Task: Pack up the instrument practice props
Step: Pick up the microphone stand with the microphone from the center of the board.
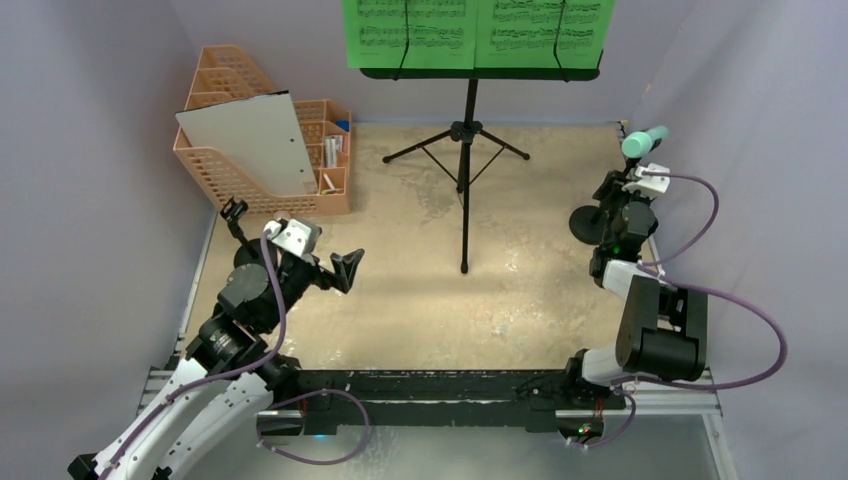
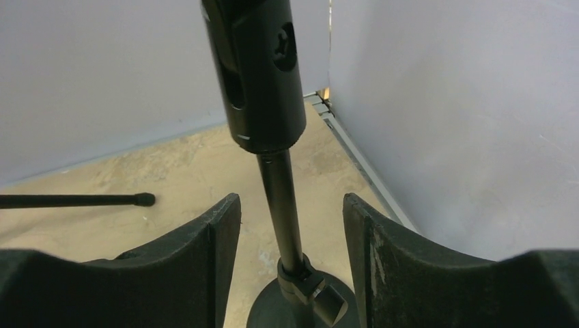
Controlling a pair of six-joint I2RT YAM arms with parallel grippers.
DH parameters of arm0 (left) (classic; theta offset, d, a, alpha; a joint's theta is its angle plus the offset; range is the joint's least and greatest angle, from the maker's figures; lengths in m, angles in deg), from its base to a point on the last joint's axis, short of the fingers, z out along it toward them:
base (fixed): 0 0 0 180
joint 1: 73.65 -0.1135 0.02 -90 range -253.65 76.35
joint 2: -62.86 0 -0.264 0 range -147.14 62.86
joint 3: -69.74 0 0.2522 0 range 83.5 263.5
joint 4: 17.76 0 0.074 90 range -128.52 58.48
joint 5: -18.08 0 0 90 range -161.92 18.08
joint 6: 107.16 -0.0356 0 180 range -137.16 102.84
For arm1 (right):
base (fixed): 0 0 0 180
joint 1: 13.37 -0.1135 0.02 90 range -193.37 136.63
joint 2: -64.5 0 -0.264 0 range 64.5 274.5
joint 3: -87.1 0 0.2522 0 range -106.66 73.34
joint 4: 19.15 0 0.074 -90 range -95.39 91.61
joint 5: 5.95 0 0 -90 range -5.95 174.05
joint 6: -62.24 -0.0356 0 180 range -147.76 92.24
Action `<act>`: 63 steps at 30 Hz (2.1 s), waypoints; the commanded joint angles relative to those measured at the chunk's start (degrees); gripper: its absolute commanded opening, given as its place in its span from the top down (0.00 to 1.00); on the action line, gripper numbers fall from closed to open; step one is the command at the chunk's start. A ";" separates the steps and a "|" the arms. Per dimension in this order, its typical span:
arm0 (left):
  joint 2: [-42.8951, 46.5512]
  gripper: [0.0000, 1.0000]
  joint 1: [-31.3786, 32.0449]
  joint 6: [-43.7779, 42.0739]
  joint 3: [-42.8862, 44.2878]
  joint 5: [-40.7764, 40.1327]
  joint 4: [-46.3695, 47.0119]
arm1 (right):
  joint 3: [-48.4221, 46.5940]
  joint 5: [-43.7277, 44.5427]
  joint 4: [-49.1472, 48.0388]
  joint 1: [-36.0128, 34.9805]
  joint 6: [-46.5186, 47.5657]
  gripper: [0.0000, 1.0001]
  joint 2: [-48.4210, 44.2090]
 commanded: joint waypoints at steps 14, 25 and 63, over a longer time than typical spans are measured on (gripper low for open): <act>0.22 0.01 0.11 -1.17 -0.24 -0.04 0.54 | -2.91 -3.75 -7.32 1.12 2.62 0.81 3.76; 0.84 0.01 0.12 -1.02 -0.24 0.94 0.67 | 1.60 -7.31 -5.13 1.15 3.90 1.00 -6.58; -2.13 0.01 -0.31 -2.57 -0.15 1.35 1.18 | 2.18 -26.48 20.58 -28.77 1.84 1.00 -41.65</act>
